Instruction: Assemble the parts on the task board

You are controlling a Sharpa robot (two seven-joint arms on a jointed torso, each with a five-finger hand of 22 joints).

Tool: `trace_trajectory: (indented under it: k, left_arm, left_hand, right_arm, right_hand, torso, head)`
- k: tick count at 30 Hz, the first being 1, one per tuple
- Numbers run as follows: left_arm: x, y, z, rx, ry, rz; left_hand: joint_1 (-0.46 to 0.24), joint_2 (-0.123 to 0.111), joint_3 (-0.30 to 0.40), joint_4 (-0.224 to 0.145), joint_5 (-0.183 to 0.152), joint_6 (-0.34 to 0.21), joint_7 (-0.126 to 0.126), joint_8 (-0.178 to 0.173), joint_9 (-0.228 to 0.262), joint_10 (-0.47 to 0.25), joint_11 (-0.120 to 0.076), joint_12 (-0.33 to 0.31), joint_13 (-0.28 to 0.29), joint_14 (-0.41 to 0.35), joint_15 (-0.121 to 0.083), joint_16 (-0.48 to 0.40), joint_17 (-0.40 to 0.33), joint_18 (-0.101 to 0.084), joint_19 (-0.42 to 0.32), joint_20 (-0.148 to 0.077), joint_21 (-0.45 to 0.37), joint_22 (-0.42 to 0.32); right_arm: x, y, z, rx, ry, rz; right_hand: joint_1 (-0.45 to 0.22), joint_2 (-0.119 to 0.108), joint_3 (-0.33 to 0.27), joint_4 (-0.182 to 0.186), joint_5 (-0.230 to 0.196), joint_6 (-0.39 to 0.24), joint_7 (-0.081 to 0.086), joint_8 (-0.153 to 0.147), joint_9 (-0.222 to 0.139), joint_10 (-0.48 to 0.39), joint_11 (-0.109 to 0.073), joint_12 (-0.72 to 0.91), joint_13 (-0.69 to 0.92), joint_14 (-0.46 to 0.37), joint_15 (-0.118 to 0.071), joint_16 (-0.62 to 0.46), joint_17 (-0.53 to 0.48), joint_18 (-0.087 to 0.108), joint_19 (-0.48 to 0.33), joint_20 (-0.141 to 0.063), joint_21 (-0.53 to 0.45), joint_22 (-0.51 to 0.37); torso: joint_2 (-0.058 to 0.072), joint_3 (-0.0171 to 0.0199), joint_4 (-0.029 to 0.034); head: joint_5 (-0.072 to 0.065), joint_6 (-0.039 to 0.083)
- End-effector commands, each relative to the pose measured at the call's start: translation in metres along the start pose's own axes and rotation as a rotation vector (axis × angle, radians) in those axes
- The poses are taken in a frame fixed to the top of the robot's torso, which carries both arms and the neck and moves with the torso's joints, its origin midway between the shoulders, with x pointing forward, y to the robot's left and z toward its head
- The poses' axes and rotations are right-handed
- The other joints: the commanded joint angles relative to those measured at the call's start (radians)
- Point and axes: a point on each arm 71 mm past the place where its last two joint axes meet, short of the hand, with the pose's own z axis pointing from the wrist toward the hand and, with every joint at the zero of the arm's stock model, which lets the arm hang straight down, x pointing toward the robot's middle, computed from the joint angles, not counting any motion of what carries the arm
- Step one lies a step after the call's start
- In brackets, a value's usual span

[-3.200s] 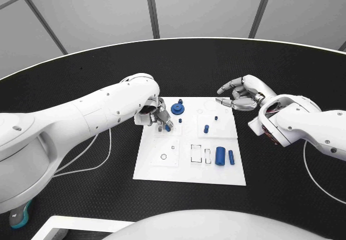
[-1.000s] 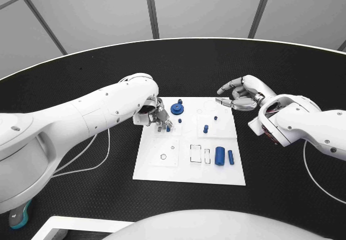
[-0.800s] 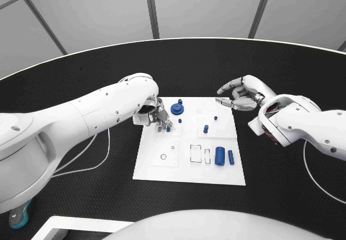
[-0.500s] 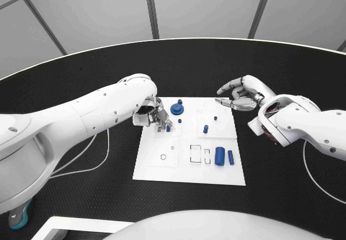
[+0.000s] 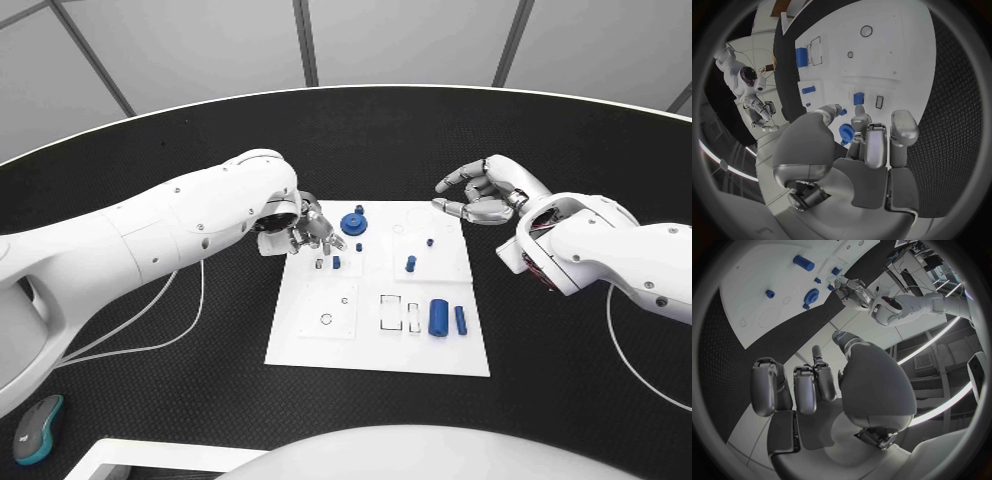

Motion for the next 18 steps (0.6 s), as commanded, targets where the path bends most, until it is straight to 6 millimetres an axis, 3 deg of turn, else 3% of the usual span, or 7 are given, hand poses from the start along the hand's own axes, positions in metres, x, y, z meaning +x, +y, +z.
trace_trajectory:
  k: [1, 4, 6, 9, 11, 12, 18]
  left_arm:
    - [-0.009, 0.005, -0.008, 0.010, -0.023, -0.019]
    - [-0.024, 0.010, -0.021, 0.020, -0.060, -0.040]
    - [-0.031, 0.012, -0.026, 0.024, -0.081, -0.052]
    - [-0.043, 0.017, -0.032, 0.036, -0.131, -0.081]
    - [-0.050, 0.019, -0.034, 0.045, -0.170, -0.100]
    - [-0.053, 0.020, -0.034, 0.048, -0.193, -0.105]
    - [-0.067, 0.025, -0.032, 0.041, -0.256, -0.101]
  left_hand:
    - [0.024, -0.002, -0.002, -0.003, -0.005, -0.014, 0.002, -0.007, -0.003, -0.023, 0.003, -0.017, -0.021, 0.052, 0.009, -0.008, 0.103, 0.010, -0.014, 0.000, -0.011, -0.018]
    - [0.063, 0.003, 0.012, -0.008, -0.002, -0.028, 0.010, -0.024, -0.016, -0.045, 0.009, -0.031, -0.044, 0.048, 0.014, -0.012, 0.095, 0.014, -0.028, 0.003, -0.024, -0.042]
    - [0.080, 0.004, 0.020, -0.005, -0.002, -0.037, 0.016, -0.039, -0.027, -0.056, 0.014, -0.037, -0.055, 0.045, 0.018, -0.015, 0.090, 0.016, -0.034, 0.005, -0.030, -0.052]
    - [0.107, 0.004, 0.036, -0.006, -0.001, -0.059, 0.033, -0.071, -0.056, -0.117, 0.029, -0.081, -0.129, 0.037, 0.030, -0.024, 0.076, 0.024, -0.060, 0.014, -0.055, -0.096]
    - [0.121, 0.003, 0.044, -0.006, -0.002, -0.059, 0.036, -0.077, -0.065, -0.133, 0.032, -0.092, -0.149, 0.052, 0.033, -0.002, 0.106, 0.026, -0.065, 0.018, -0.061, -0.106]
    - [0.133, -0.001, 0.050, -0.007, -0.002, -0.066, 0.040, -0.087, -0.074, -0.150, 0.035, -0.106, -0.171, 0.047, 0.036, -0.008, 0.092, 0.030, -0.076, 0.020, -0.072, -0.126]
    - [0.130, -0.012, 0.048, -0.002, -0.007, -0.075, 0.050, -0.109, -0.099, -0.151, 0.044, -0.105, -0.177, 0.046, 0.044, -0.006, 0.091, 0.030, -0.076, 0.026, -0.076, -0.129]
  right_arm:
    - [0.000, -0.001, 0.000, 0.003, -0.001, -0.001]
    - [0.000, -0.003, 0.001, 0.006, -0.002, -0.002]
    - [0.000, -0.003, 0.001, 0.007, -0.003, -0.003]
    - [0.000, -0.004, 0.001, 0.009, -0.003, -0.003]
    - [0.001, -0.005, 0.001, 0.009, -0.003, -0.003]
    - [0.001, -0.005, 0.001, 0.009, -0.003, -0.003]
    - [0.001, -0.005, 0.001, 0.009, -0.002, -0.002]
  right_hand:
    - [-0.010, -0.003, -0.001, 0.006, 0.002, -0.001, 0.003, 0.003, -0.001, -0.008, -0.001, -0.005, 0.135, 0.093, -0.008, -0.002, 0.215, 0.013, 0.045, -0.008, -0.006, 0.130]
    - [-0.011, -0.003, -0.001, 0.007, 0.003, -0.001, 0.002, 0.003, -0.001, -0.008, -0.001, -0.005, 0.136, 0.093, -0.008, -0.002, 0.215, 0.013, 0.045, -0.008, -0.006, 0.129]
    - [-0.011, -0.003, -0.001, 0.007, 0.003, -0.001, 0.002, 0.003, -0.001, -0.008, -0.001, -0.005, 0.136, 0.093, -0.008, -0.002, 0.215, 0.013, 0.045, -0.008, -0.006, 0.129]
    - [-0.011, -0.003, -0.001, 0.007, 0.003, -0.001, 0.002, 0.003, -0.001, -0.008, -0.001, -0.005, 0.136, 0.093, -0.008, -0.002, 0.215, 0.013, 0.045, -0.008, -0.006, 0.129]
    - [-0.011, -0.003, -0.001, 0.007, 0.003, -0.001, 0.002, 0.003, -0.001, -0.007, -0.002, -0.004, 0.137, 0.093, -0.008, -0.002, 0.216, 0.013, 0.045, -0.008, -0.005, 0.130]
    - [-0.011, -0.003, -0.001, 0.007, 0.003, -0.001, 0.002, 0.003, -0.001, -0.007, -0.002, -0.004, 0.137, 0.093, -0.008, -0.002, 0.216, 0.013, 0.045, -0.008, -0.005, 0.130]
    - [-0.011, -0.003, -0.001, 0.007, 0.003, -0.001, 0.002, 0.003, -0.001, -0.007, -0.002, -0.004, 0.137, 0.093, -0.008, -0.002, 0.216, 0.013, 0.045, -0.008, -0.005, 0.130]
  torso:
    - [-0.008, -0.0050, 0.0017]
    - [-0.011, -0.0094, 0.0013]
    - [-0.011, -0.0104, 0.0011]
    - [-0.013, -0.0127, 0.0009]
    - [-0.011, -0.0098, 0.0012]
    - [-0.011, -0.0097, 0.0012]
    - [-0.001, -0.0105, 0.0001]
  head:
    - [0.000, 0.003]
    - [-0.002, 0.013]
    - [-0.003, 0.019]
    - [0.000, 0.034]
    - [0.001, 0.042]
    - [0.001, 0.044]
    - [0.007, 0.062]
